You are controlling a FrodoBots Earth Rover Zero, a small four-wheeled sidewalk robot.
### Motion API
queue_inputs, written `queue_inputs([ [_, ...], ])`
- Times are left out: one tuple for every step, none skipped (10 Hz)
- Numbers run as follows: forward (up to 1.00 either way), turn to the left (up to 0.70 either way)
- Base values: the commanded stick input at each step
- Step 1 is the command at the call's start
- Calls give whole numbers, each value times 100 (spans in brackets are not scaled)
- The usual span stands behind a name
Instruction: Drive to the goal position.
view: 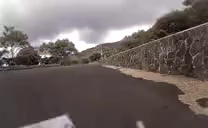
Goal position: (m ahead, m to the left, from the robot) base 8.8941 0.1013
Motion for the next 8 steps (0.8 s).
queue_inputs([
  [100, -23],
  [100, -27],
  [100, -29],
  [100, -30],
  [100, -23],
  [100, -14],
  [100, 0],
  [100, -1],
])
